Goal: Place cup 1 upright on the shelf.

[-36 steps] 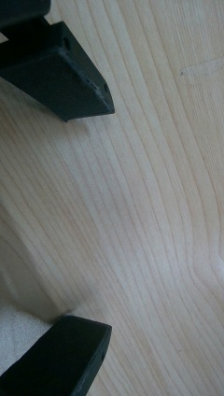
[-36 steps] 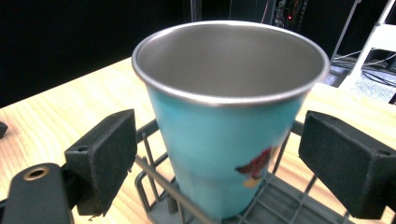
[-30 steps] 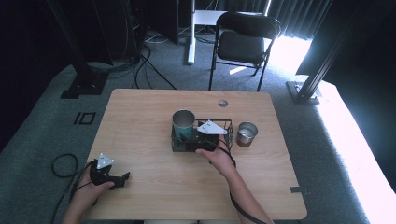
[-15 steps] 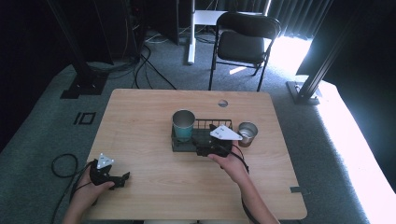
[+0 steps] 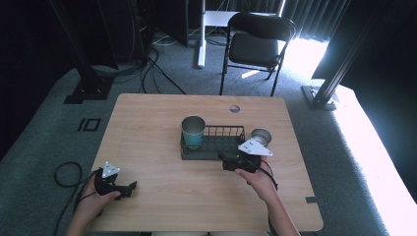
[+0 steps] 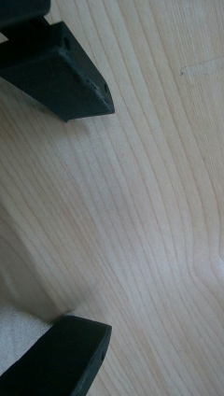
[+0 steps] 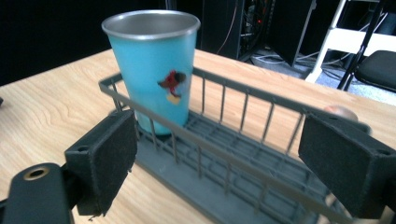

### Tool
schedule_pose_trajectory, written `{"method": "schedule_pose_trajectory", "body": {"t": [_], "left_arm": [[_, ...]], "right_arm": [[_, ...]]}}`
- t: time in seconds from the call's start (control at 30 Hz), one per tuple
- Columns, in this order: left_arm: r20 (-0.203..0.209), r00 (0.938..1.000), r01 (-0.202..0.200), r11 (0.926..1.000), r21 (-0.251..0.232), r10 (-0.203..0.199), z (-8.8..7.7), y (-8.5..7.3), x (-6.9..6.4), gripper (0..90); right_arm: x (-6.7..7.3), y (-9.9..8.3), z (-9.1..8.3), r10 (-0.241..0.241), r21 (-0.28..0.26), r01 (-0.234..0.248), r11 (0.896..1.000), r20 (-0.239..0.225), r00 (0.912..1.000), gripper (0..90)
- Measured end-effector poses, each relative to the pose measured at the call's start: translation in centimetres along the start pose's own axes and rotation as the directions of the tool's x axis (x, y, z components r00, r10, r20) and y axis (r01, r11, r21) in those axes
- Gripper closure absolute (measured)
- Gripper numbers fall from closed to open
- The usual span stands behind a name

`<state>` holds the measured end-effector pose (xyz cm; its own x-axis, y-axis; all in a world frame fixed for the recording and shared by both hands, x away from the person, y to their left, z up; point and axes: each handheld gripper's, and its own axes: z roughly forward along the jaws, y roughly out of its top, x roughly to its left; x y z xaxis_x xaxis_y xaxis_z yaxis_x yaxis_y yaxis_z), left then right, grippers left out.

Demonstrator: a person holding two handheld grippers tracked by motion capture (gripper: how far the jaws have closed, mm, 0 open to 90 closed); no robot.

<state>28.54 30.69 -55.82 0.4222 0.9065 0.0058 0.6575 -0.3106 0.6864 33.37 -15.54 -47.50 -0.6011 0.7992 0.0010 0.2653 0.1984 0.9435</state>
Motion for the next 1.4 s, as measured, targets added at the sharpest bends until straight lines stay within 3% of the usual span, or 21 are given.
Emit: {"method": "schedule_pose_trajectory", "body": {"t": [0.5, 1.03, 1.4], "left_arm": [[0.0, 1.0, -0.002, 1.0, 0.001, 0.002, 0.0, 0.0, 0.0, 0.4], [-0.001, 1.0, -0.002, 1.0, 0.0, 0.002, 0.0, 0.0, 0.0, 0.4], [-0.001, 1.0, -0.002, 1.0, 0.0, 0.002, 0.0, 0.0, 0.0, 0.4]], "right_arm": [[-2.5, -3.0, -3.3, 0.033, 0.017, -0.035, 0.999, 0.08, 0.9962, 12.4], [-5.0, -6.8, -6.3, 0.061, 0.082, -0.075, 0.994, 0.154, 0.9861, 12.3], [-6.7, -9.7, -8.0, 0.089, 0.172, -0.12, 0.978, 0.179, 0.9798, 11.5]]}}
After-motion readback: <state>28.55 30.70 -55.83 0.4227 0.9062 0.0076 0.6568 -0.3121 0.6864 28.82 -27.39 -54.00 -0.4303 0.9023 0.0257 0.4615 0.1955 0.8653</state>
